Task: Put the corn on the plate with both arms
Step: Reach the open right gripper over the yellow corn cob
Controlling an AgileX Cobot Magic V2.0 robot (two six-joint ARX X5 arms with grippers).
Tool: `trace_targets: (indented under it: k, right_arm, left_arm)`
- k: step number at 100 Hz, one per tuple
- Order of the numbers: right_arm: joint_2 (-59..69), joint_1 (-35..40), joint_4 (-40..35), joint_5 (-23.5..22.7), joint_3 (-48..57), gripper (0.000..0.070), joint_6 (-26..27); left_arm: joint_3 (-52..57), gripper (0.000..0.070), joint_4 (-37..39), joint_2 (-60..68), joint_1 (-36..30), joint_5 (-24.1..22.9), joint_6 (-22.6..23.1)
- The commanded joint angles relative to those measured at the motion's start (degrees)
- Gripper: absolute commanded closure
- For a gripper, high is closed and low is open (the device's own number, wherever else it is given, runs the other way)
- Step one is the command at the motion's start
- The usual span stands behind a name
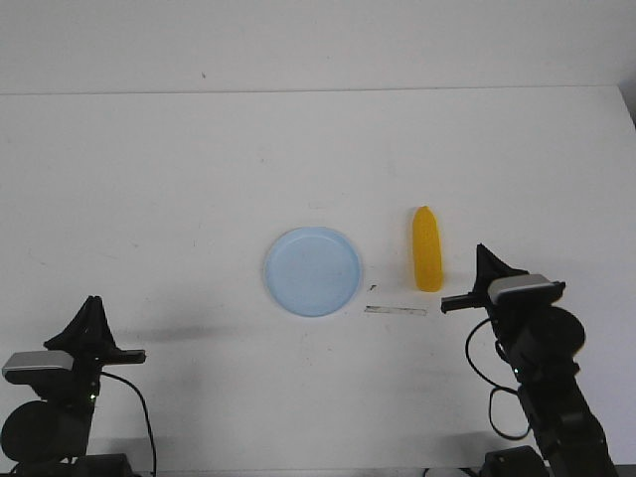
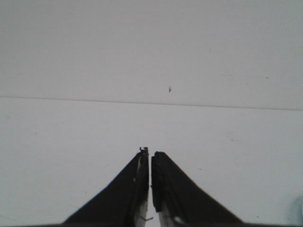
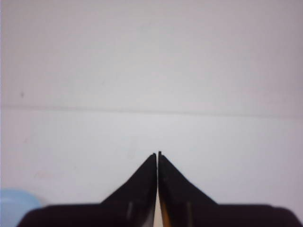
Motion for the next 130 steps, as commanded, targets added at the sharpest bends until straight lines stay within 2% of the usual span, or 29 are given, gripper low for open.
trace_targets:
  k: [1,27,49,71,78,81,84,96,100,130]
  right_arm:
    - [5.2,0.5,-2.8,0.3,3.3,0.0697,-0.5]
    - [23.5,1.0,-16.1,2.0,17.4,0.0697,-0.2]
    - [37.0,1.5,-30.7,2.1,31.6,0.0697,5.2]
    - [46.4,1.7,-38.2,1.4,43.1,0.0697,9.7]
    - [48.6,2.1,-39.5,1.6,45.3,0.0684,9.6]
    - [49.3,2.4,-39.7,1.7,45.8,0.0661,9.6]
    - [49.9,2.5,-39.7,1.6,46.1,0.0608,9.7]
    - [51.9,3.3,-39.7,1.6,46.1,0.0243,9.7]
    - [52.4,3.5,-40.0,1.6,46.1,0.0189,9.7]
    - [56.5,3.9,-40.2,1.6,46.1,0.0128,9.7]
  left_arm:
    - [0.4,0.0699,0.7,-0.1,0.0,0.0,0.3]
    - [0.4,0.0699,0.7,-0.1,0.0,0.0,0.3]
    - [0.4,0.0699,0.7,-0.1,0.0,0.0,0.3]
    - [0.4,0.0699,0.7,-0.1,0.0,0.0,0.3]
    - [0.4,0.0699,0.7,-0.1,0.0,0.0,0.3]
    - [0.4,0.0699,0.7,-0.1,0.0,0.0,0.3]
    - [0.4,0.0699,0.7,-0.1,0.0,0.0,0.3]
    - [0.4,0.0699,0.7,-0.1,0.0,0.0,0.3]
    - [0.4,0.0699,0.7,-0.1,0.0,0.0,0.3]
    - [0.4,0.0699,0.7,-0.1,0.0,0.0,0.3]
